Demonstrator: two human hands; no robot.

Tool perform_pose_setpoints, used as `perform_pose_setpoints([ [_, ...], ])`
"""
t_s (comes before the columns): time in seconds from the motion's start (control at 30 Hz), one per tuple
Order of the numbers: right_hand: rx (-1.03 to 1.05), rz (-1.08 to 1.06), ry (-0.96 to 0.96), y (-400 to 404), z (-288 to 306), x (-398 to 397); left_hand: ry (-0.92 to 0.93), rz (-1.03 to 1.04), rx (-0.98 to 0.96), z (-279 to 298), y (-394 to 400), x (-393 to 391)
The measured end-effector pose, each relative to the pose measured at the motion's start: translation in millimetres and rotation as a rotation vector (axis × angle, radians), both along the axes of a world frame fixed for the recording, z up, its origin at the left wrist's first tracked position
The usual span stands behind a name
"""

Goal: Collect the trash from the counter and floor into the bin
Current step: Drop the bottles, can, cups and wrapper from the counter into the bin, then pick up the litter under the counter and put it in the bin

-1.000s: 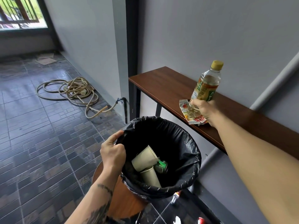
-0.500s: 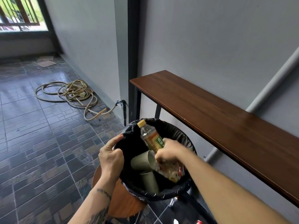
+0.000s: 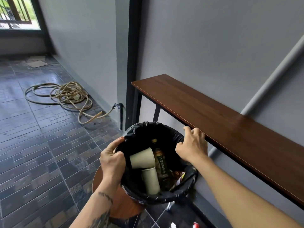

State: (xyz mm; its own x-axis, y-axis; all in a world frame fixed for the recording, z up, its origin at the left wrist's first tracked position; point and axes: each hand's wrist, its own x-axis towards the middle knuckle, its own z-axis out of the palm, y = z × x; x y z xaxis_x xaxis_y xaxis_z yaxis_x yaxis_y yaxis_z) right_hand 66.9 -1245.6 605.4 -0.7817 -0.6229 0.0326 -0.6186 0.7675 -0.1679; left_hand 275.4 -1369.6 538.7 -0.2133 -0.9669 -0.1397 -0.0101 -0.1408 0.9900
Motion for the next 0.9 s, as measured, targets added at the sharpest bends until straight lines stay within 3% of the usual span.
perform_pose_setpoints([
  [0.1, 0.092, -0.064, -0.262, 26, -20, -3, -0.016, 0.013, 0.022, 3, 1, 6],
  [0.2, -0.025, -0.115, -0.441, 45, -32, 10, -0.020, 0.008, 0.022, 6, 5, 12],
  [0.57, -0.247, -0.162, -0.360, 140, -6, 47, -0.114, -0.088, -0.068, 45, 68, 30],
  [0.9, -0.421, -0.400, -0.402, 330, -20, 112, -0.162, -0.326, -0.096, 34, 206, 47],
])
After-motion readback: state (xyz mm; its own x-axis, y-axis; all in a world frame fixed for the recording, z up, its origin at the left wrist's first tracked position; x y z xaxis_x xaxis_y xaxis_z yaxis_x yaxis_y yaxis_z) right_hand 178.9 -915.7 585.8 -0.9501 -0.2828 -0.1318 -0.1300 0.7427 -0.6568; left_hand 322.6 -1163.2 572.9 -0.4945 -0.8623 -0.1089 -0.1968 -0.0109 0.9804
